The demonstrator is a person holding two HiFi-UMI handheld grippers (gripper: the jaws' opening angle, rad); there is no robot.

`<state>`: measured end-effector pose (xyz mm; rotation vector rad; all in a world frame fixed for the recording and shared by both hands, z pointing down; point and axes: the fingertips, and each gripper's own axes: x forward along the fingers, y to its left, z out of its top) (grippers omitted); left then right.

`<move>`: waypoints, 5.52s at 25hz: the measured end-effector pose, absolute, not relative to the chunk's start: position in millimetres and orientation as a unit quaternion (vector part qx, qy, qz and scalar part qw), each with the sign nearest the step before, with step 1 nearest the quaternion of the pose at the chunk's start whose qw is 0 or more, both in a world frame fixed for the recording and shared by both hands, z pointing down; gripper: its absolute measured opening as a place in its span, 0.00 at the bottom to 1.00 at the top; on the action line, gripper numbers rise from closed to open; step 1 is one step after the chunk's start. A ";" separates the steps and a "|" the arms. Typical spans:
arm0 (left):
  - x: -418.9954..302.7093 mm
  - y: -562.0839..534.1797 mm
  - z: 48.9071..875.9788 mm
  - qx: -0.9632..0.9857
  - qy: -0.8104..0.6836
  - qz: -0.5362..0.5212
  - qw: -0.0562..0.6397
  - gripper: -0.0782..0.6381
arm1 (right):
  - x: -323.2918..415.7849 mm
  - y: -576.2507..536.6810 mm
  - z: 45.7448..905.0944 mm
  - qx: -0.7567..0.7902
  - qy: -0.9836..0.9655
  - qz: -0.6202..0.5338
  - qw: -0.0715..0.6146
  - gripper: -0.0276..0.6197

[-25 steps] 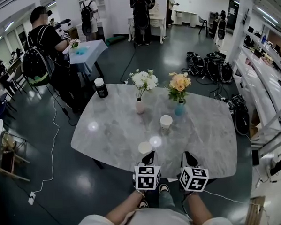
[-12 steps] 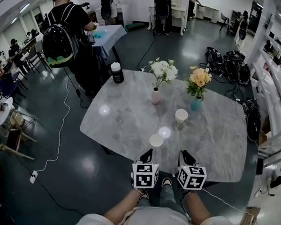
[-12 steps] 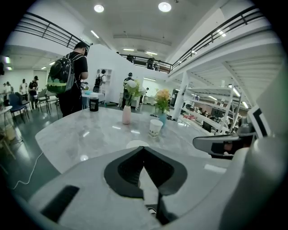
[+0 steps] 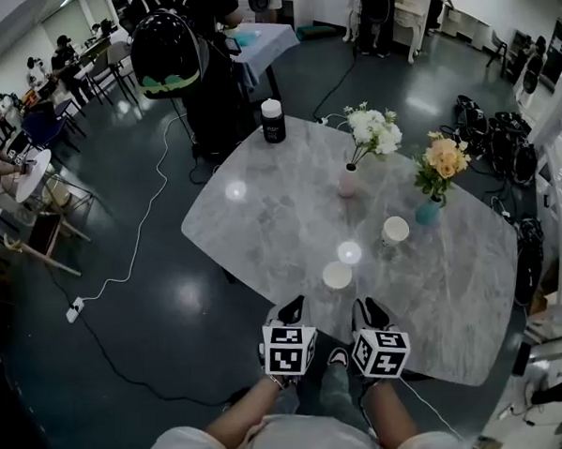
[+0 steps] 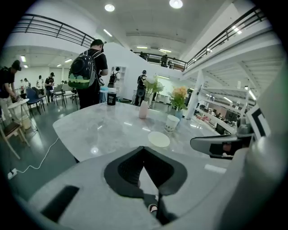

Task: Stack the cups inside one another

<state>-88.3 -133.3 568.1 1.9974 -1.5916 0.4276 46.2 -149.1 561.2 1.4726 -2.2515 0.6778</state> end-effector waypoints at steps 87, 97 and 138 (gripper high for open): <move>-109.4 -133.2 618.5 0.663 -0.650 0.171 0.330 0.10 | -1.4 -204.4 624.4 0.416 -0.844 0.223 0.257 0.40; -94.8 -158.1 584.7 0.694 -0.635 0.156 0.301 0.10 | 13.7 -215.8 588.4 0.443 -0.839 0.204 0.240 0.40; 37.6 -260.2 534.7 0.799 -0.530 0.161 0.235 0.10 | 159.1 -282.7 520.2 0.580 -0.774 0.201 0.157 0.40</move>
